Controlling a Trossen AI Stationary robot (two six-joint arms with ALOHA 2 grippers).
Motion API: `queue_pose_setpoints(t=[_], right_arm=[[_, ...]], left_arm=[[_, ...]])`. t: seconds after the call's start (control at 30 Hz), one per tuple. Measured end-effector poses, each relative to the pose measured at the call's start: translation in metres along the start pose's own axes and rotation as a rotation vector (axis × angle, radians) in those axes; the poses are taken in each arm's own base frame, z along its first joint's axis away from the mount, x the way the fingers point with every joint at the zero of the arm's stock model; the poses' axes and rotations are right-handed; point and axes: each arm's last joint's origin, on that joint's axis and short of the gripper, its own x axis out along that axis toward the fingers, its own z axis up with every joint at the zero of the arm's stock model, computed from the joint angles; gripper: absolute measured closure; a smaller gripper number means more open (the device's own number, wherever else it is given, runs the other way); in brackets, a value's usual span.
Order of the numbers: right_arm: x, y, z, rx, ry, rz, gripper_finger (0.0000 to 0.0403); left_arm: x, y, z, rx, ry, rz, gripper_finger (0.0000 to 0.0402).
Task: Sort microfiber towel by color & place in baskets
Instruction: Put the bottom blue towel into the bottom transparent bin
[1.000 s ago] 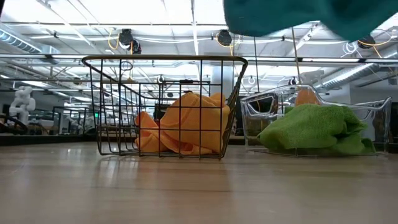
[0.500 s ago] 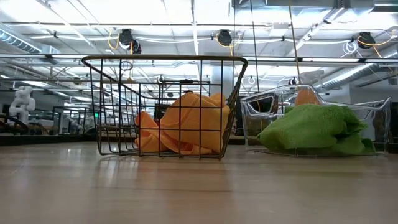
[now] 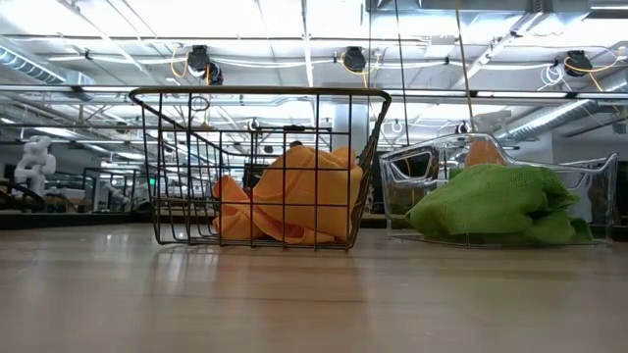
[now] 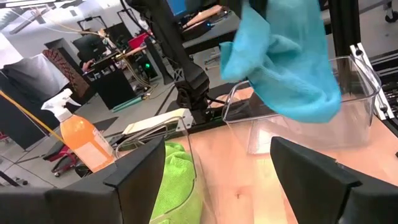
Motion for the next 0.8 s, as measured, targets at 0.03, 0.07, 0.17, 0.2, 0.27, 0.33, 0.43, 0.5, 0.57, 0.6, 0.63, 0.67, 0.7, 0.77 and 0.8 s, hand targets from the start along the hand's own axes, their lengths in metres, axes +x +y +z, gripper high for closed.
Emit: queue_pose_setpoints(t=[0.03,0.07,0.17,0.2,0.27,0.33,0.43,0.5,0.57,0.6,0.63,0.67,0.7,0.77,0.8], right_arm=[[0.004,0.004,0.000,0.004,0.016,-0.017,0.0399],[0.009,0.008,0.000,0.011,0.031,-0.032,0.0399],[0.021,0.018,-0.001,0.025,0.092,-0.072,0.0399],[0.024,0.021,-0.001,0.024,0.098,-0.086,0.0399],[0.032,0.026,-0.001,0.011,0.096,-0.114,0.0399],[0.039,0.032,0.000,-0.009,0.099,-0.141,0.0399],[0.052,0.040,-0.001,-0.042,0.108,-0.187,0.0399],[0.060,0.045,0.001,-0.055,0.117,-0.212,0.0399],[0.068,0.050,0.002,-0.059,0.124,-0.240,0.0399],[0.072,0.052,0.002,-0.063,0.126,-0.253,0.0399],[0.075,0.053,0.002,-0.069,0.128,-0.262,0.0399],[0.078,0.056,0.002,-0.078,0.128,-0.263,0.0399],[0.080,0.058,0.003,-0.085,0.117,-0.253,0.0399],[0.083,0.062,0.004,-0.090,0.085,-0.227,0.0399],[0.083,0.063,0.004,-0.090,0.067,-0.216,0.0399]], left_arm=[[0.000,0.000,0.000,0.000,0.000,0.000,0.0105],[0.000,0.000,0.000,-0.001,0.000,0.000,0.0105],[0.000,0.000,0.000,-0.005,-0.004,0.001,0.0105],[0.000,0.000,0.001,-0.007,-0.007,0.002,0.0105],[0.000,0.000,0.001,-0.009,-0.009,0.002,0.0105],[0.000,0.000,0.001,-0.010,-0.009,0.002,0.0105],[0.000,0.000,0.001,-0.025,-0.008,0.002,0.0105],[0.000,0.000,0.001,-0.026,-0.007,0.002,0.0105],[0.000,0.000,0.001,-0.025,-0.007,0.002,0.0105],[0.000,0.000,0.001,-0.025,-0.007,0.002,0.0105],[0.000,0.000,0.001,-0.025,-0.007,0.002,0.0105],[0.000,0.000,0.001,-0.025,-0.007,0.002,0.0105],[0.000,0.000,0.001,-0.024,-0.006,0.001,0.0105],[0.000,0.000,0.001,-0.024,-0.006,0.001,0.0105],[0.000,0.000,0.001,-0.024,-0.006,0.001,0.0105]])
